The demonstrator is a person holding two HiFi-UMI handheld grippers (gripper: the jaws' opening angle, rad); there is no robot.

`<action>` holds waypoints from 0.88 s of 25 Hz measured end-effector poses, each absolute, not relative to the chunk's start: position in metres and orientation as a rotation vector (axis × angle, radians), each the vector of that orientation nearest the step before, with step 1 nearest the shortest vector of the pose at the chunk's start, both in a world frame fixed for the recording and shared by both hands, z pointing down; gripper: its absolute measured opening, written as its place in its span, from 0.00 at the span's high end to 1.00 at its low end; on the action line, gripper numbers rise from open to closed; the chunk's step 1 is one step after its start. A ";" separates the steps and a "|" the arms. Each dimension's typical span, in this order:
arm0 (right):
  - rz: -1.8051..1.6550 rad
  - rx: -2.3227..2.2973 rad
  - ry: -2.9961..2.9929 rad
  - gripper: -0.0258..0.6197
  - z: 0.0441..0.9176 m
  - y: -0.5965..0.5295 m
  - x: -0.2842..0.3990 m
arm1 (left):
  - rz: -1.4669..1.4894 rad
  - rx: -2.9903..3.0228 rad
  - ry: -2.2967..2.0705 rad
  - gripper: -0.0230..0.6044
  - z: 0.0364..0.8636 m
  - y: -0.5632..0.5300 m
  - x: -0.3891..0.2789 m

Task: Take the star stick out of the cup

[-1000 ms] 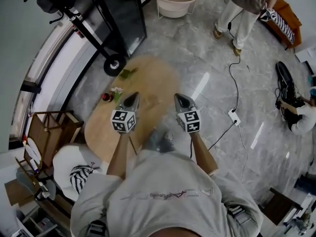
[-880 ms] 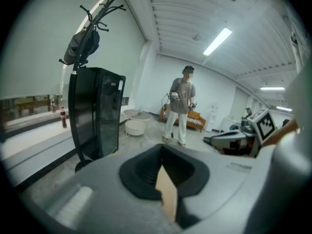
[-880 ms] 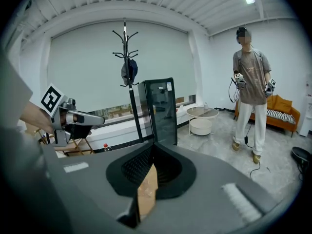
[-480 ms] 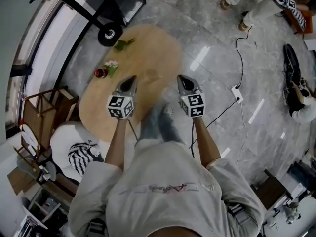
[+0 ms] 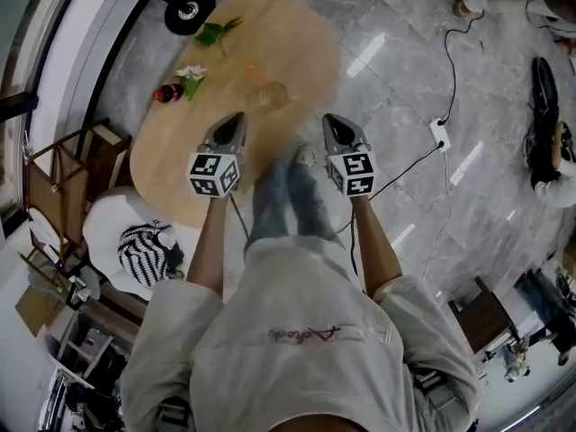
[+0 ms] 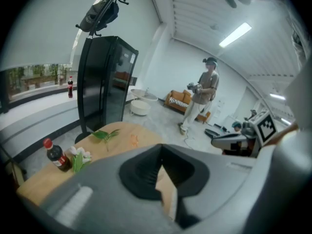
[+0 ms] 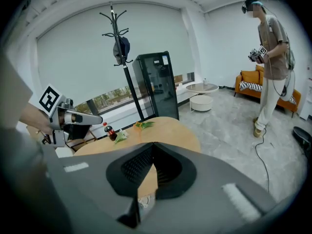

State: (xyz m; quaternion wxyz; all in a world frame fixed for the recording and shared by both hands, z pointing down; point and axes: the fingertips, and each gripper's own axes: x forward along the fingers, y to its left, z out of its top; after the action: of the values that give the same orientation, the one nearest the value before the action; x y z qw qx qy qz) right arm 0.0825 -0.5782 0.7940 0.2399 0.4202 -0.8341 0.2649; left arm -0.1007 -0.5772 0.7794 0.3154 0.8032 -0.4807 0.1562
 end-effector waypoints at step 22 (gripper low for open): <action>0.757 1.017 -2.212 0.95 0.878 -0.577 0.041 | 0.405 2.000 -1.270 0.97 0.861 -0.567 -0.146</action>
State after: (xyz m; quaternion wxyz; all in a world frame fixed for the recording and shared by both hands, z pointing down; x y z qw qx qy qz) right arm 0.0409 -0.5773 0.8779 0.2919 0.3815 -0.8298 0.2841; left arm -0.1464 -0.5673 0.8615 0.3606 0.7761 -0.4929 0.1572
